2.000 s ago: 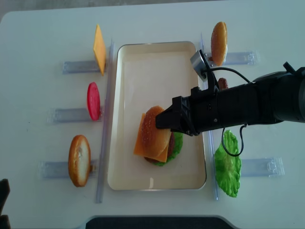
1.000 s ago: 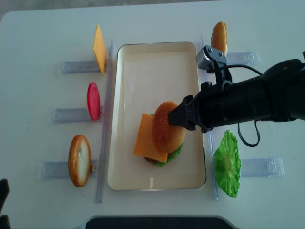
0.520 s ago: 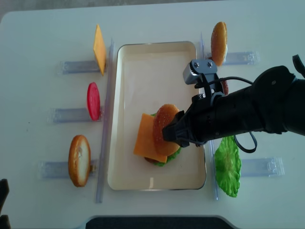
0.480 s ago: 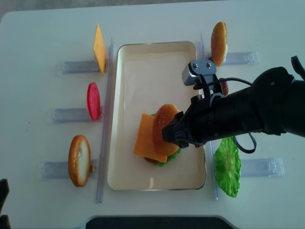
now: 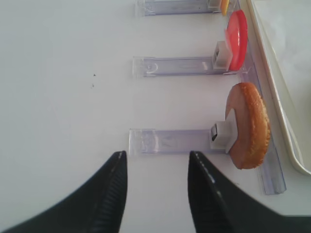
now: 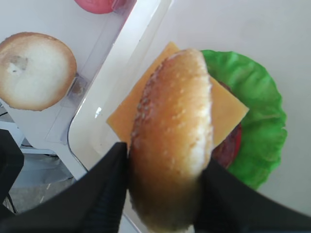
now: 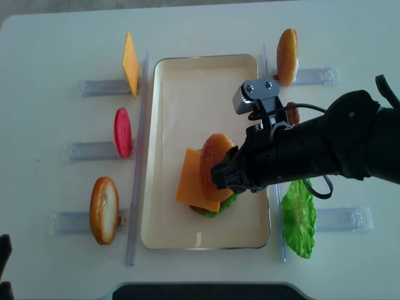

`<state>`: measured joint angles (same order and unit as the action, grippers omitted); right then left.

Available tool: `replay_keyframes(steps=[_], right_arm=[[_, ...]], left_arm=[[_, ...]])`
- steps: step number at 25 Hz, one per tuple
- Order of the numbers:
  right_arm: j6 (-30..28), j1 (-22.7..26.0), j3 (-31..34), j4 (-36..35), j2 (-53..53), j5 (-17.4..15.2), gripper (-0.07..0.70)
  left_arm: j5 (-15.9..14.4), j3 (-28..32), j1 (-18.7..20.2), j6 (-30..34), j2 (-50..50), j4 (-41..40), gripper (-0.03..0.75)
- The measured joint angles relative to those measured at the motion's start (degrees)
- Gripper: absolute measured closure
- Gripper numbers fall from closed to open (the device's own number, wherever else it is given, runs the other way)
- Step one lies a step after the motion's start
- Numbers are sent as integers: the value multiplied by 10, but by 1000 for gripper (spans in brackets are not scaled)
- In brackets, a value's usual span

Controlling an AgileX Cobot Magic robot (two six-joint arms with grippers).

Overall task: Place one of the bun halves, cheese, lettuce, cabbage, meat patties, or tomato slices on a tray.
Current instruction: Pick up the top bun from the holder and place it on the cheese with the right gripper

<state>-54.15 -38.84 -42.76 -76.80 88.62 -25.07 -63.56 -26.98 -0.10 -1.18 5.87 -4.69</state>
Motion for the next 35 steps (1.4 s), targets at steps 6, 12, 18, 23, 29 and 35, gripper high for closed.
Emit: replay_keyframes(steps=[6, 12, 18, 23, 29, 35], right_arm=[[3, 0, -12, 4, 0, -17, 375], [13, 0, -43, -24, 0, -87, 377], [13, 0, -45, -41, 0, -114, 377], [-13, 0, -45, -81, 28, -141, 377], [-84, 6, -45, -143, 71, -154, 381], [-96, 37, -45, -142, 87, -156, 380]], left_arm=[[0, 0, 0, 0, 0, 0, 398], [0, 0, 0, 0, 0, 0, 398], [0, 0, 0, 0, 0, 0, 398], [0, 0, 0, 0, 0, 0, 398], [0, 0, 0, 0, 0, 0, 398], [0, 0, 0, 0, 0, 0, 398]])
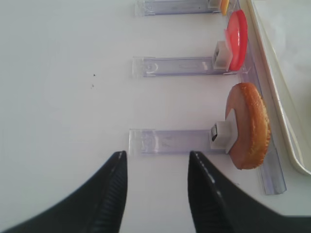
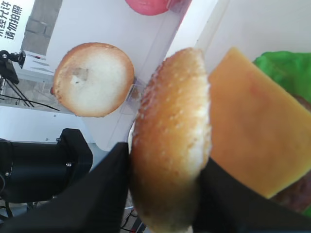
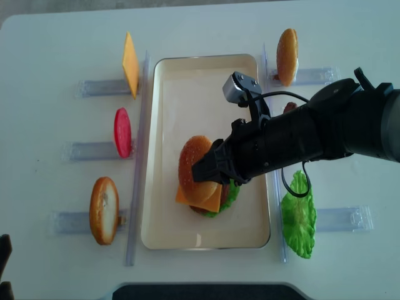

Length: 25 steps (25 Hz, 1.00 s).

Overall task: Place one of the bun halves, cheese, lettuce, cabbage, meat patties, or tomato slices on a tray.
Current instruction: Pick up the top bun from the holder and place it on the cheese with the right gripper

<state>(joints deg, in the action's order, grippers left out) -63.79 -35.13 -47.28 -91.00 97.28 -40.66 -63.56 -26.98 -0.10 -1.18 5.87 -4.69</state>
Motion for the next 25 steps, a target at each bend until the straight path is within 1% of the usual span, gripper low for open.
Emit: replay_keyframes(steps=[9, 15, 25], right_arm=[[-1, 3, 0, 3, 5, -1, 380], [14, 3, 1, 23, 5, -5, 384], [16, 3, 1, 40, 5, 0, 379]], left_arm=[[0, 0, 0, 0, 0, 0, 398], [0, 0, 0, 0, 0, 0, 398], [0, 0, 0, 0, 0, 0, 398]])
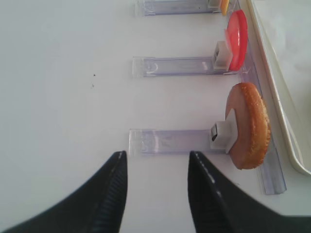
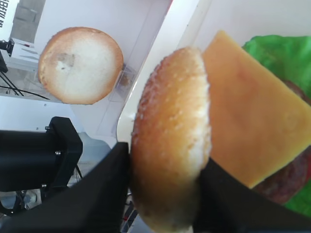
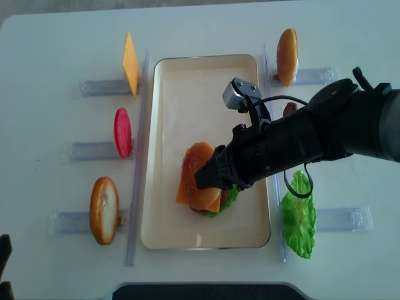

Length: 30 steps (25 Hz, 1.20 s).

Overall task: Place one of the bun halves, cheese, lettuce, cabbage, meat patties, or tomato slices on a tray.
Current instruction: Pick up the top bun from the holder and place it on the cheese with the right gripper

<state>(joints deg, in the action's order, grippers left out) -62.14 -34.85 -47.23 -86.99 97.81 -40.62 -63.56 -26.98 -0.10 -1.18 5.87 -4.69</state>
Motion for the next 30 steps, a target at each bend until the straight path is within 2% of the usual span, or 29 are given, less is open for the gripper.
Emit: replay_keyframes(steps=[8, 13, 17, 23, 27, 29, 30], right_arm=[[2, 0, 0, 33, -2, 16, 245], [26, -6, 0, 88, -33, 59, 226], [87, -11, 0, 176, -59, 99, 226], [186, -11, 0, 335, -88, 127, 226], [283, -11, 0, 478, -131, 121, 226], [382, -5, -2, 586, -167, 98, 226], [429, 3, -6, 650, -183, 71, 226]], left_arm=[[0, 0, 0, 0, 0, 0, 398], [0, 0, 0, 0, 0, 0, 398], [0, 0, 0, 0, 0, 0, 398], [0, 0, 0, 0, 0, 0, 398], [0, 0, 0, 0, 0, 0, 398], [0, 0, 0, 0, 0, 0, 398], [0, 0, 0, 0, 0, 0, 398]])
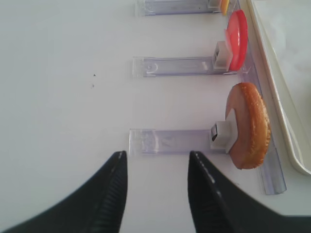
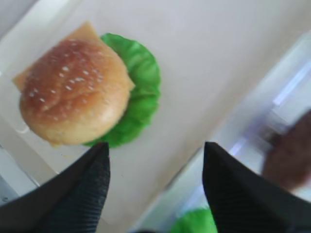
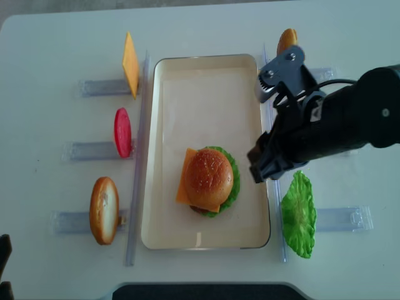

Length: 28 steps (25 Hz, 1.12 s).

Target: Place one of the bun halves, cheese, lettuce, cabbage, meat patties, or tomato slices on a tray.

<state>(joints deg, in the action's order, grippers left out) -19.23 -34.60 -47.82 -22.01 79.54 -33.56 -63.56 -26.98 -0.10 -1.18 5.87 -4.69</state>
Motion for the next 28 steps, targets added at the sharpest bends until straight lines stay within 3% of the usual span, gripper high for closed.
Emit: replay_keyframes(steps=[2, 4, 7, 9, 12, 14, 21, 28], right_arm=[[105, 25, -18, 108, -33, -68, 226], [164, 70, -36, 196, -62, -152, 233], [186, 165, -58, 255, -105, -243, 240], [186, 235, -62, 270, -138, -276, 240], [192, 324, -63, 275, -188, -293, 240], [201, 347, -63, 279, -219, -296, 240], [213, 346, -25, 263, -365, -318, 240], [216, 346, 123, 263, -565, -336, 241]], left_arm=[[0, 0, 0, 0, 0, 0, 398], [0, 0, 0, 0, 0, 0, 398], [0, 0, 0, 0, 0, 0, 398], [0, 0, 0, 0, 0, 0, 398], [0, 0, 0, 0, 0, 0, 398], [0, 0, 0, 0, 0, 0, 398], [0, 0, 0, 0, 0, 0, 398], [0, 0, 0, 0, 0, 0, 398]])
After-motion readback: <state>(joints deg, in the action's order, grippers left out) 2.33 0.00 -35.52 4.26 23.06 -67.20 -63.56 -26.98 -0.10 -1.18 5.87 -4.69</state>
